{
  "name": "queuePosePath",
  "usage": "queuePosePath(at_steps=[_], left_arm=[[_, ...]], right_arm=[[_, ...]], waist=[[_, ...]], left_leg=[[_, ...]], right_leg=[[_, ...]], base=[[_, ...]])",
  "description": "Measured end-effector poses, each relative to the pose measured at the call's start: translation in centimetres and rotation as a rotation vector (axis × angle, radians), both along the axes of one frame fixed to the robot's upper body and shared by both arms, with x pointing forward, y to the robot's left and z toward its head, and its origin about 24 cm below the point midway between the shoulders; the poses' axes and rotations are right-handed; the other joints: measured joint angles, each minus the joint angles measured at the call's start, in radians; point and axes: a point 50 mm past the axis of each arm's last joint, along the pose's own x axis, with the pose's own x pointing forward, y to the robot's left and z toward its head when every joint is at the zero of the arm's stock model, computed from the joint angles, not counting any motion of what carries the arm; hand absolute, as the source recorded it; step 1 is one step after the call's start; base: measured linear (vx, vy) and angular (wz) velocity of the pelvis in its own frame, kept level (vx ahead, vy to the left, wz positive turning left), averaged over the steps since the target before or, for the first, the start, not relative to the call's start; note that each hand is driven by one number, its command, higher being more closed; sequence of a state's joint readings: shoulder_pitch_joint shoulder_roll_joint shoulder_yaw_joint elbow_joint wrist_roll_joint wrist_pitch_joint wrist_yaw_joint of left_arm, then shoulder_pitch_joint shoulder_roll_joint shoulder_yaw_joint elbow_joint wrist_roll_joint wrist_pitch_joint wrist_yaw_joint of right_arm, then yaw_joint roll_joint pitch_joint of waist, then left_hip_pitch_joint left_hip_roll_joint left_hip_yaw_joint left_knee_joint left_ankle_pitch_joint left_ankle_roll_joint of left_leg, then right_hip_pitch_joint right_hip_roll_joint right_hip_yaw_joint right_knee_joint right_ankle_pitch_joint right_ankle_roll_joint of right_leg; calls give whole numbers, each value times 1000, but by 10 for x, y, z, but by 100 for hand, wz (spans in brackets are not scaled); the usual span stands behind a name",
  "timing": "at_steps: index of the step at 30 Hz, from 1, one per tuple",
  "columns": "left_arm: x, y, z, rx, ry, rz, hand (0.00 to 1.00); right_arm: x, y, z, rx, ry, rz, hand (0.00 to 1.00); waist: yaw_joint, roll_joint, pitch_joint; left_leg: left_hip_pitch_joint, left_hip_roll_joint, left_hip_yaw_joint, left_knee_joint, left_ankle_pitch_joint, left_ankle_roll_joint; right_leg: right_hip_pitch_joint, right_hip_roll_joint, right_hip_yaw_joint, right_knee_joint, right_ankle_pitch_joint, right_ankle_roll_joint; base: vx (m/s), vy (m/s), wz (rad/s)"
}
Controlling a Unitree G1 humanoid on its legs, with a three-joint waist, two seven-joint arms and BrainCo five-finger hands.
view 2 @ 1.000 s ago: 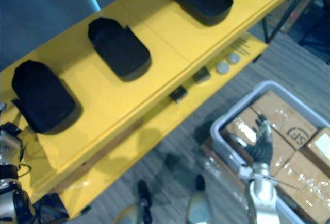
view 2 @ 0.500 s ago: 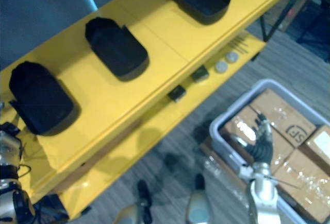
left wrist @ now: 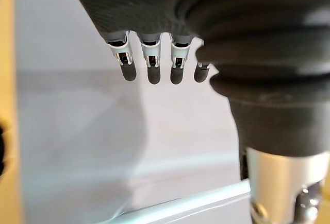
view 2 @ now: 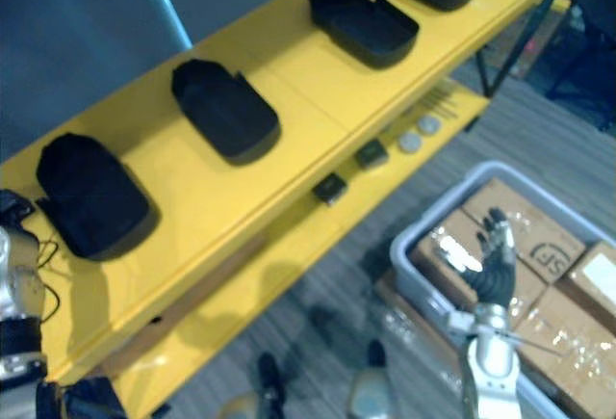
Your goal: Walk over and take plastic housings, then place them on the shelf
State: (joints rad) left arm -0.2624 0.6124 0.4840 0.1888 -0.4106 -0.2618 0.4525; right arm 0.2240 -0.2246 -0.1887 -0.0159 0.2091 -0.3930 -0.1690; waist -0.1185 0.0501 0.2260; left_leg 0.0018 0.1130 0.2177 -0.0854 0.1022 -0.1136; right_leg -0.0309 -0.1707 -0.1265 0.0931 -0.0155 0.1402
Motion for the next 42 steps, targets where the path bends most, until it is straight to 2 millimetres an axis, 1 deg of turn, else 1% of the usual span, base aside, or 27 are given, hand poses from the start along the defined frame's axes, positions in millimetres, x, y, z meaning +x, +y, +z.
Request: queuePosePath(at_steps=[1,3,5,7,8,10,11,13,15,16,19,21,24,25,27,31,34,36,38,42], left_arm=[[-10,-1,0,13,-33,33,0],[-20,-3,-2,36,-48,62,0],[-32,-5,-11,38,-44,86,0],[-52,-5,-26,35,-29,141,0],[-53,-5,-27,34,-28,143,0],[-66,-9,-36,37,-9,155,0],[-70,-10,-38,48,3,161,0],[-84,-12,-42,95,37,210,0],[-90,-14,-44,123,68,230,0],[-94,-15,-49,146,121,246,0],[-99,-13,-59,168,243,275,0],[-102,-13,-65,170,288,289,0],[-110,-10,-79,165,403,338,0],[-114,-6,-84,149,437,359,0],[-117,-3,-89,132,463,372,0],[-122,5,-110,59,560,423,0],[-127,9,-123,14,598,460,0],[-128,9,-124,2,590,461,0],[-129,8,-126,-5,585,462,0],[-138,1,-139,-70,591,504,0]], right_arm=[[-1,2,-2,3,3,-5,0],[-1,5,-3,14,1,-8,0],[-3,6,-5,25,5,-13,0],[-3,9,-7,45,5,-22,0],[-4,9,-7,48,6,-24,0],[-6,11,-12,72,18,-44,0],[-6,12,-13,78,18,-47,0],[-7,14,-16,102,24,-59,0],[-7,15,-21,113,43,-65,0],[-7,16,-23,120,46,-68,0],[-7,18,-24,132,46,-70,0],[-7,18,-24,126,51,-70,0],[-6,18,-24,126,51,-69,0],[-6,18,-25,127,57,-70,0],[-7,17,-27,129,65,-74,0],[-8,16,-34,137,101,-80,0],[-8,16,-34,138,102,-85,0],[-9,16,-34,140,103,-95,0],[-9,16,-35,140,103,-97,0],[-12,16,-37,140,116,-94,0]], waist=[[1,3,-29],[9,6,-36],[23,17,-59],[44,31,-82],[46,32,-85],[57,30,-109],[61,29,-115],[71,19,-127],[81,8,-139],[90,2,-147],[98,-11,-163],[103,-18,-163],[106,-19,-164],[106,-19,-164],[106,-19,-163],[105,-20,-163],[105,-24,-164],[105,-28,-165],[105,-29,-165],[105,-29,-165]], left_leg=[[4,0,-13,0,0,0],[21,0,-17,-1,0,0],[23,2,-24,-2,-1,-1],[31,2,-33,-3,-3,1],[31,2,-37,-3,-3,1],[31,3,-51,-3,-2,0],[30,3,-54,-3,-1,-1],[29,3,-70,-3,0,-3],[29,3,-73,-3,1,-4],[27,1,-77,-3,1,-4],[11,-3,-99,-3,7,-2],[11,-3,-99,-3,7,-2],[9,-3,-101,-3,7,-2],[8,-2,-103,-3,7,-3],[7,-2,-104,-3,7,-3],[-4,-2,-114,-3,11,-4],[-4,-1,-114,-3,11,-4],[-4,-1,-113,-3,11,-4],[-4,-1,-112,-3,10,-4],[-2,1,-107,-3,10,-4]], right_leg=[[21,0,-13,-17,3,0],[46,1,-24,-25,3,0],[63,3,-38,-39,7,-2],[89,5,-54,-64,9,-8],[92,5,-57,-66,9,-9],[105,7,-74,-84,12,-11],[106,7,-77,-86,12,-11],[119,7,-98,-91,12,-11],[121,7,-101,-93,12,-11],[123,6,-106,-94,12,-11],[123,5,-125,-92,13,-12],[123,5,-125,-91,13,-12],[123,5,-130,-91,13,-12],[123,6,-133,-91,13,-13],[123,6,-135,-92,12,-13],[120,7,-145,-92,12,-13],[120,7,-145,-93,12,-13],[120,7,-145,-94,12,-13],[120,7,-145,-94,12,-13],[119,9,-142,-95,12,-13]], base=[[52,-3,21],[22,-4,16],[-28,-1,12],[-32,5,9],[-39,1,21],[-50,2,18],[-52,5,11],[-30,2,19],[-8,4,10],[4,6,7],[17,1,18],[10,-2,5],[1,-1,1],[-2,-4,4],[-3,-2,4],[-2,-1,7],[0,0,0],[0,0,0],[0,0,0],[1,-2,-1]])
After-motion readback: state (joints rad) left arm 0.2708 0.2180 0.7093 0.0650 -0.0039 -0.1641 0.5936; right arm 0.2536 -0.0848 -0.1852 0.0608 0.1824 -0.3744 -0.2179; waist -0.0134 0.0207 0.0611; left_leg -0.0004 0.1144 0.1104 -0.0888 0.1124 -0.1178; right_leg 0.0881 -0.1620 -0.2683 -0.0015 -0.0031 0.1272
